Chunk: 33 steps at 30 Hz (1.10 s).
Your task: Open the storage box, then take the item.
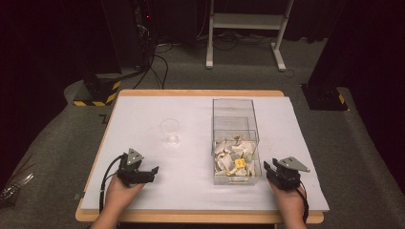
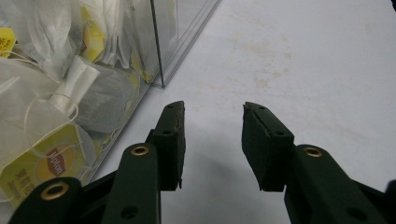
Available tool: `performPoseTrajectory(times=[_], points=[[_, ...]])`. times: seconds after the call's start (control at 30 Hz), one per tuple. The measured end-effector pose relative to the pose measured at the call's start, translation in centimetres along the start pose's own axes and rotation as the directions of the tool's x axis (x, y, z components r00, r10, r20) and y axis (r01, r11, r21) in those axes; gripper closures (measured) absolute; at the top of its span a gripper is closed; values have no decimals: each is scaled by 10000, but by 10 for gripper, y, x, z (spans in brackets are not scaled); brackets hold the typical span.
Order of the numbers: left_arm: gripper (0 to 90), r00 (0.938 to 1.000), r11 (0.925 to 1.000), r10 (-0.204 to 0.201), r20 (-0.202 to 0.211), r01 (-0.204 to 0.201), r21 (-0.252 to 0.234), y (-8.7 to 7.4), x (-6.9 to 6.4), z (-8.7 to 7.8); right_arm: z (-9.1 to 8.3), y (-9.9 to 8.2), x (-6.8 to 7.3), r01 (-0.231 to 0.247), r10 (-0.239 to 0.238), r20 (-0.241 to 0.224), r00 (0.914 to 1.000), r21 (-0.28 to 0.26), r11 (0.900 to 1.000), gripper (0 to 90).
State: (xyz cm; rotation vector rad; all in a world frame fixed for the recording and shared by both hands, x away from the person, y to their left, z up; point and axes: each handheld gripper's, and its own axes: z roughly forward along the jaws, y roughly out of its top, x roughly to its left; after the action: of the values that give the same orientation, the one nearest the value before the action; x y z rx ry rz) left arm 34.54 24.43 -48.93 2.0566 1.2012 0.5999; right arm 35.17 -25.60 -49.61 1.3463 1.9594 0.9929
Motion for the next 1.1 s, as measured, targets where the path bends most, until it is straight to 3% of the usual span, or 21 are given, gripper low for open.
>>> performPoseTrajectory(times=[0.2,0.33,0.67,0.9,1.1], points=[[135,9992,9998,77,380,-71,-172,12,-4,-4,1,0,0,0,1,-100,10000,123,9999,603],[137,9939,9996,-71,1097,103,-281,21,-10,-4,-1,0,0,-130,131,-205,9997,74,9999,606],[137,9917,9992,136,1278,-87,-386,37,-28,-5,0,1,-1,25,-24,-368,9993,16,10000,573],[142,9864,9986,-106,1640,190,-498,46,-30,-5,1,1,-1,63,-57,-496,9988,130,9999,568],[151,9838,9980,162,1787,-50,-628,54,-35,-10,4,0,1,174,-157,-580,9982,287,9994,554]])
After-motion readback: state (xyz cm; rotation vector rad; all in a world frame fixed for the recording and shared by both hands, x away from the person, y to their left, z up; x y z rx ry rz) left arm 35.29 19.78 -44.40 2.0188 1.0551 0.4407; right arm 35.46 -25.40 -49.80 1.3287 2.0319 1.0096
